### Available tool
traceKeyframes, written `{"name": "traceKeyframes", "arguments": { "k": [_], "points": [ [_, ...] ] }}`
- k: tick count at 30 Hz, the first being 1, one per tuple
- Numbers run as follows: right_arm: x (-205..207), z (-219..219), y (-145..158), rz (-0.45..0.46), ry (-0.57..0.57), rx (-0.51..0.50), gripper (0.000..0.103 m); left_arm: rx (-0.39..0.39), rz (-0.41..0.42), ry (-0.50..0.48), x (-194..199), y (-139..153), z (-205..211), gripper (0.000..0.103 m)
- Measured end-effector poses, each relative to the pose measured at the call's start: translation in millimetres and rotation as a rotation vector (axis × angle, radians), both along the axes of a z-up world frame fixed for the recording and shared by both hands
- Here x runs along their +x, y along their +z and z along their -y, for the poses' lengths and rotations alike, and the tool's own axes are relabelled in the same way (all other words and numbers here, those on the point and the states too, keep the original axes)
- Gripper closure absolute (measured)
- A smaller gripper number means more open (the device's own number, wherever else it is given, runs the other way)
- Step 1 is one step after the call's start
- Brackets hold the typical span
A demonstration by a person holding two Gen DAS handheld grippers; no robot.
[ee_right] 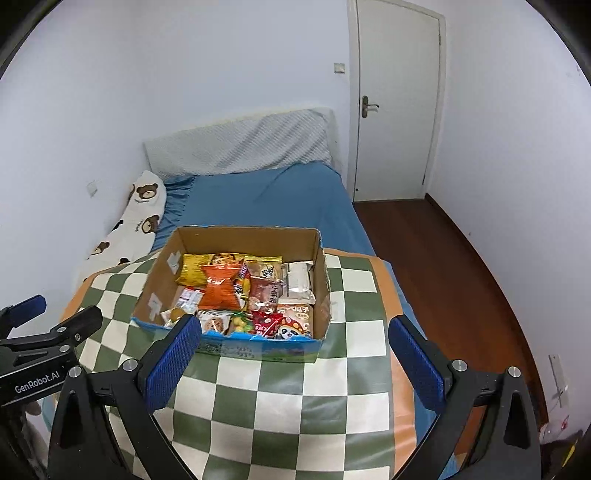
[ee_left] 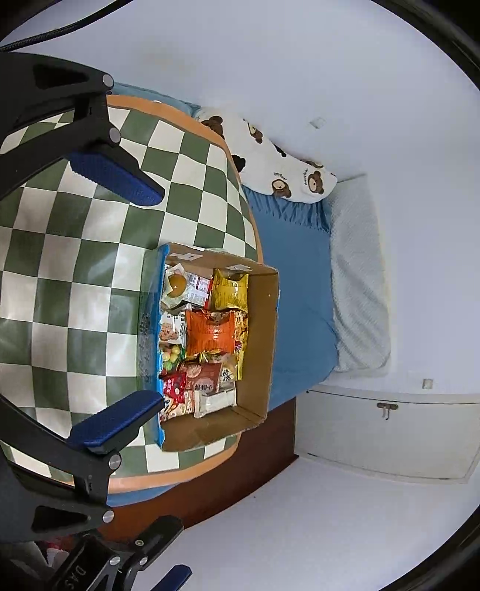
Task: Organize snacks
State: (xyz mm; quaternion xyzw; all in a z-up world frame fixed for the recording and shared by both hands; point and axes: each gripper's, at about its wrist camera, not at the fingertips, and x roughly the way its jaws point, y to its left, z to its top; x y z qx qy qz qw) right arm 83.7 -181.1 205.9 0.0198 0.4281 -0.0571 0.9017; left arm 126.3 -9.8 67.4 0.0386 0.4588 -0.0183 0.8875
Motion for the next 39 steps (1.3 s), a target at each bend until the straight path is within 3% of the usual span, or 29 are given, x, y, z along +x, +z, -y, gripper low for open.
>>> {"name": "traceKeyframes", "arguments": {
  "k": [15,39],
  "points": [
    [51,1,-49,-0.096,-0.021,-0.012,0.000,0.040,-0.104,-0.020,56,-49,16,0.001],
    [58,-3,-61,-0.131,-0.028,-0.020,0.000,0.012,-0.121,-0.009,61,-53,8,0.001]
  ]
}}
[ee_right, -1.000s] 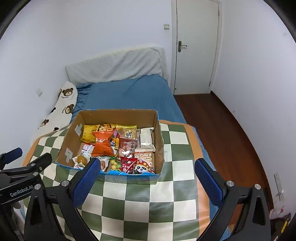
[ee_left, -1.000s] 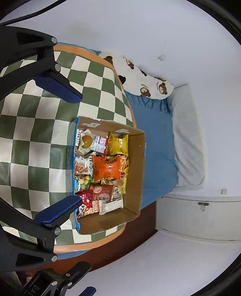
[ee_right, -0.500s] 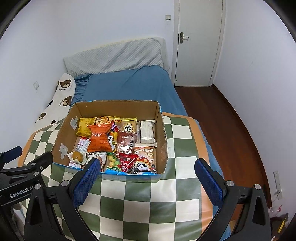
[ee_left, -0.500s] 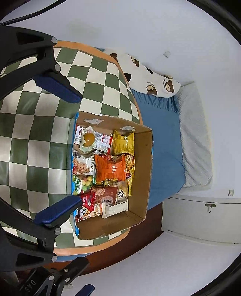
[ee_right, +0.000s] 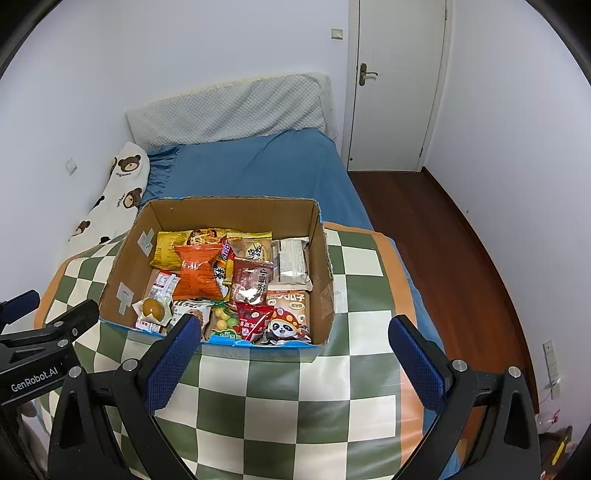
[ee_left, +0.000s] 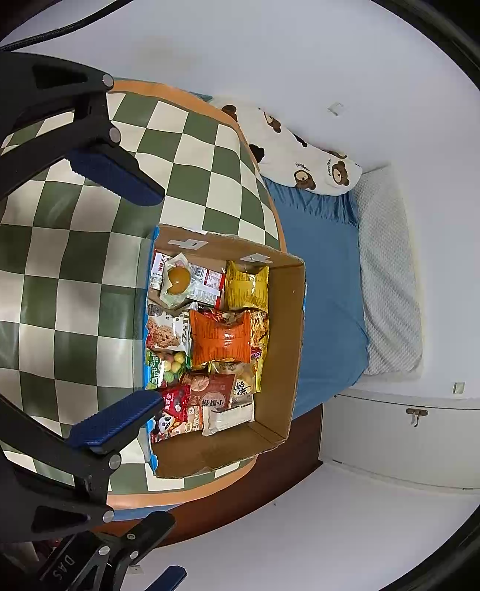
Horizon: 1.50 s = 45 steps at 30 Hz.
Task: Organize snacks
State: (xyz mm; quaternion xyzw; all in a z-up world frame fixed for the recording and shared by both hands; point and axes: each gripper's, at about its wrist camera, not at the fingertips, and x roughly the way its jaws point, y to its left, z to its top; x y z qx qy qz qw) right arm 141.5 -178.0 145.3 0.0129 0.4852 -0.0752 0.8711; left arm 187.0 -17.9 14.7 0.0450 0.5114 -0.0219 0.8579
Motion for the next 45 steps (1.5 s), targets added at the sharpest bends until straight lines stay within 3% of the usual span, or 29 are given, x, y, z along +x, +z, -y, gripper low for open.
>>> {"name": "traceKeyframes", "arguments": {
  "k": [45],
  "points": [
    [-13,3,6,0.000,-0.012,-0.021,0.000,0.005,0.003,-0.009,-10,0,1,0.001]
  ]
}}
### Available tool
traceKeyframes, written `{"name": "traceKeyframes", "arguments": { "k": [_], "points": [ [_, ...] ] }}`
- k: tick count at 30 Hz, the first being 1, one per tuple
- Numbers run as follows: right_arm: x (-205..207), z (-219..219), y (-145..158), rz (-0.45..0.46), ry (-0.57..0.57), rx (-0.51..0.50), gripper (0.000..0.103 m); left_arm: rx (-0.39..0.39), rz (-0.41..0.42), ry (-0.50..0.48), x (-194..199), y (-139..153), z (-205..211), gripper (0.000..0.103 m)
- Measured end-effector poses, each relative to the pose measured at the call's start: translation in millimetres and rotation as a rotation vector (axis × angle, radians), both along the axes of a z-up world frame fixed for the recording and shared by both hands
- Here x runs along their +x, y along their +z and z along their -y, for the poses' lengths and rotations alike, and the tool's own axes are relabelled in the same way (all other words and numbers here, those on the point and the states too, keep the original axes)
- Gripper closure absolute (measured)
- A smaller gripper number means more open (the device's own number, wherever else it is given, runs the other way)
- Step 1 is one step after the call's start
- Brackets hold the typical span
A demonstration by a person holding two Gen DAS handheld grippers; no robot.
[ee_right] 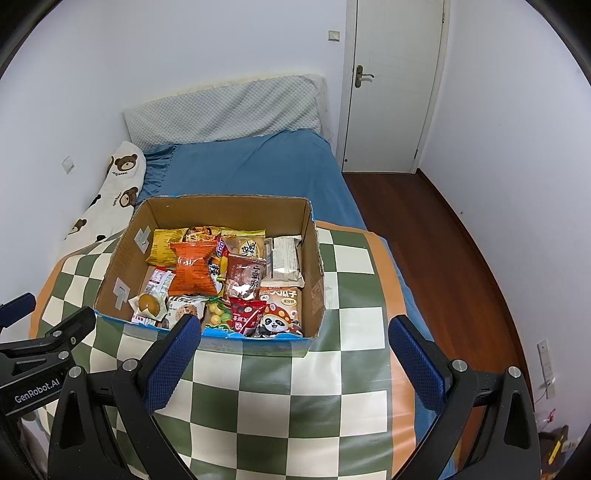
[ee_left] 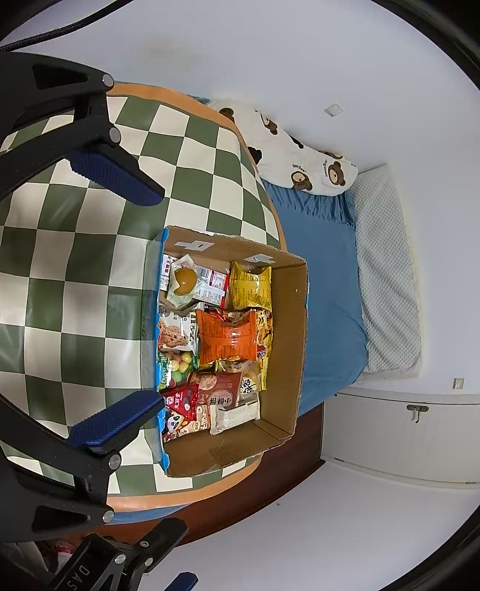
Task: Organize snacks
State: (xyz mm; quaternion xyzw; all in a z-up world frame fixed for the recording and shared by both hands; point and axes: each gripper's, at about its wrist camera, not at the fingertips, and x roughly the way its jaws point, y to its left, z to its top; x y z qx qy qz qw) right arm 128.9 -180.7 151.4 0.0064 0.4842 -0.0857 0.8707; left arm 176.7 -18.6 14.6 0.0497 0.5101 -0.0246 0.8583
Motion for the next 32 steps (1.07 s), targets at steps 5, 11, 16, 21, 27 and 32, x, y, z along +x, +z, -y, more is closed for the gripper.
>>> {"name": "traceKeyframes", "arguments": {
  "k": [5,11,16,21,27,32],
  "points": [
    [-1,-1,3,0.005,-0.001,0.000,0.000,0.002,0.004,-0.002,-1,2,0,0.001],
    [-2,-1,5,0.009,0.001,-0.001,0.000,0.000,0.007,-0.001,-2,5,-1,0.001],
    [-2,0,6,0.010,0.001,-0.003,0.000,0.000,0.008,-0.002,-3,5,0,0.001],
    [-2,1,6,0.010,0.002,0.001,0.000,0.000,0.010,-0.003,-3,6,0,0.001],
    [-3,2,6,0.005,0.003,0.003,0.000,-0.003,0.010,-0.005,-3,8,0,0.001],
    [-3,3,6,0.008,0.002,0.002,0.000,-0.002,0.015,-0.007,-2,11,2,0.001]
  ]
}}
